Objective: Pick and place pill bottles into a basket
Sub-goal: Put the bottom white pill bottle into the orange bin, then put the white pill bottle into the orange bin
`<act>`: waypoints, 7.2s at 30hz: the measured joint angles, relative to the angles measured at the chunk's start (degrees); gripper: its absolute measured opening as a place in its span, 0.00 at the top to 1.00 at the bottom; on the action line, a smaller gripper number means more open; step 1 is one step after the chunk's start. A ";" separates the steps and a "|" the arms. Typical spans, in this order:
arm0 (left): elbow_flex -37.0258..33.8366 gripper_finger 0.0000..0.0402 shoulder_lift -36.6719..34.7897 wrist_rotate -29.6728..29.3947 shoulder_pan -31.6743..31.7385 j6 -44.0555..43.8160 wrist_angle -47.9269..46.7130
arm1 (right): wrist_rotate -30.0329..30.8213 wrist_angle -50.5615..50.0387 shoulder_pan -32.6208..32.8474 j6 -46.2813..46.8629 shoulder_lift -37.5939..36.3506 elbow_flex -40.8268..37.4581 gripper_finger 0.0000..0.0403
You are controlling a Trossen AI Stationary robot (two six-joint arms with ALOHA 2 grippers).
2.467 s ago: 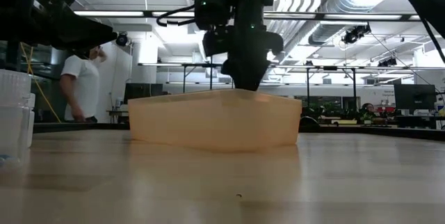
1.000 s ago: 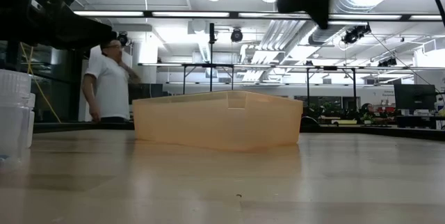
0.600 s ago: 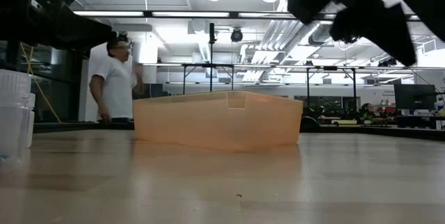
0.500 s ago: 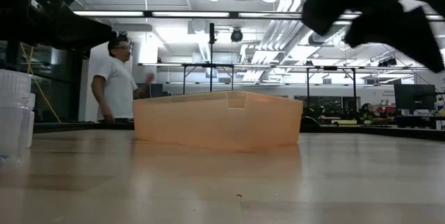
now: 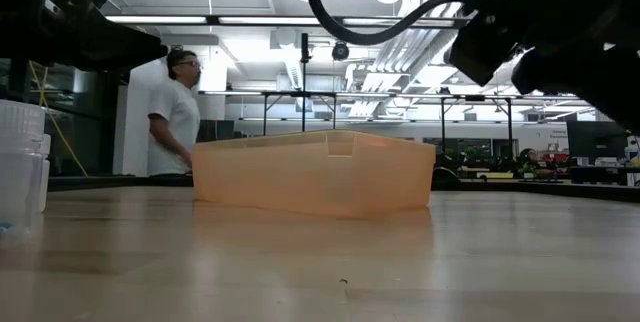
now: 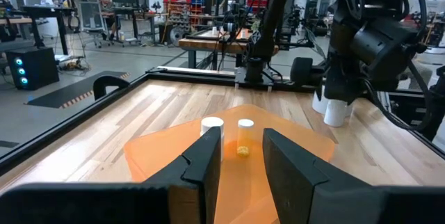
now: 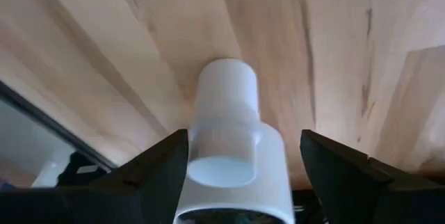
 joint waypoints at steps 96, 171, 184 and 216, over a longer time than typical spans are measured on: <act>0.00 0.64 -0.02 0.08 0.02 -2.78 0.00 | 27.49 10.11 -26.62 -58.18 1.26 30.14 0.64; -0.01 0.64 -0.01 -2.78 0.02 -4.80 0.35 | 20.46 6.11 -25.76 -72.16 13.40 32.85 0.41; -0.02 0.64 -0.02 -2.73 0.00 -7.43 0.35 | -9.31 2.17 -38.64 -69.18 12.41 40.81 0.47; -0.01 0.64 -0.01 -5.54 0.01 -7.32 0.61 | 2.13 45.06 -38.47 -48.31 10.63 32.24 0.73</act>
